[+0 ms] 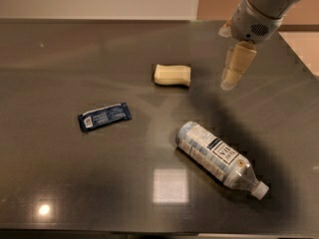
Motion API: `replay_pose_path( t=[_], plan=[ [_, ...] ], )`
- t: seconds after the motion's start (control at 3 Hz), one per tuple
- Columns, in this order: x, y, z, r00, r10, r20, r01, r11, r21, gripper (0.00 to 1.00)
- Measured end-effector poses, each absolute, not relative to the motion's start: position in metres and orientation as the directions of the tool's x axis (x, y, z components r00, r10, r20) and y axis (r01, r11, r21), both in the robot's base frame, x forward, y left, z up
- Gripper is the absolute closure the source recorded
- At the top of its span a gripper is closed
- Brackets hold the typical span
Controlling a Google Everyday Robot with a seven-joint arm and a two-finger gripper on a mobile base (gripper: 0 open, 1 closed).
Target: Move sponge near blue plastic bottle
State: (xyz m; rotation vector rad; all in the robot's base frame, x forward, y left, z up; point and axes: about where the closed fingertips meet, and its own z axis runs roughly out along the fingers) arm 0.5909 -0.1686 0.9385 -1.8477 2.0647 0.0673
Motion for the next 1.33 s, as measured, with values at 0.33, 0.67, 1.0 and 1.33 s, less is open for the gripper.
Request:
replay_pose_path(
  t=[0.33,0.67,1.0,1.33],
  plan=[
    [0.62,-0.15,0.922,-0.039,-0.95,-0.31,-0.977,0.101,-0.187,0.0],
    [0.641,-0.133,0.905,-0.01,-0.953,-0.303,-0.982,0.067,-0.178,0.0],
    [0.658,-0.117,0.889,0.012,-0.953,-0.302,-0.986,0.039,-0.162,0.0],
    [0.67,-0.105,0.874,0.02,-0.956,-0.292,-0.989,0.023,-0.145,0.0]
  ],
)
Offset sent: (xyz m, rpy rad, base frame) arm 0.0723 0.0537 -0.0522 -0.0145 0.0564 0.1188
